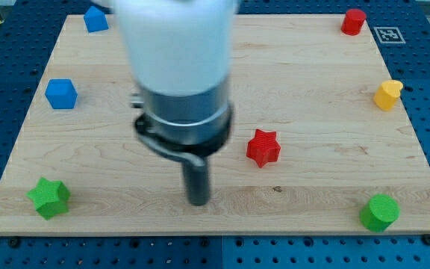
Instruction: Move the green circle diagonal to red star
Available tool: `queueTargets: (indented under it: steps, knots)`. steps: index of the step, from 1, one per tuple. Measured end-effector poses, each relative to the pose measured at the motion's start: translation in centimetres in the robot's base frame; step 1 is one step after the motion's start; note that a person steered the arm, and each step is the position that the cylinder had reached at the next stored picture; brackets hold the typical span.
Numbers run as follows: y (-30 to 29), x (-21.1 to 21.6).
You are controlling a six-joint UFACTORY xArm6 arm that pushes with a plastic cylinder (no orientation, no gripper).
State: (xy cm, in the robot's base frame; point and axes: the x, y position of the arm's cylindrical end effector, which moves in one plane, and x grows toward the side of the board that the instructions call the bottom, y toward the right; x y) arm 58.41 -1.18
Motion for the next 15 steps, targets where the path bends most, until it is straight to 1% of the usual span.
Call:
queueTargets:
  steps: [1, 2, 3, 4, 6, 7, 8, 9, 10, 11, 12, 14, 15]
  knots:
    - [4.6, 0.0]
    - [6.2, 0.0]
    - [10.2, 1.4]
    - [12.8, 1.9]
    - [13.3, 1.9]
    - [14.2, 1.9]
    - [16.8, 1.9]
    - [16.9, 1.9]
    - [18.8, 1.0]
    - [19.7, -1.0]
    - [21.5, -1.1]
    - [29.7, -1.9]
    - [29.5, 0.9]
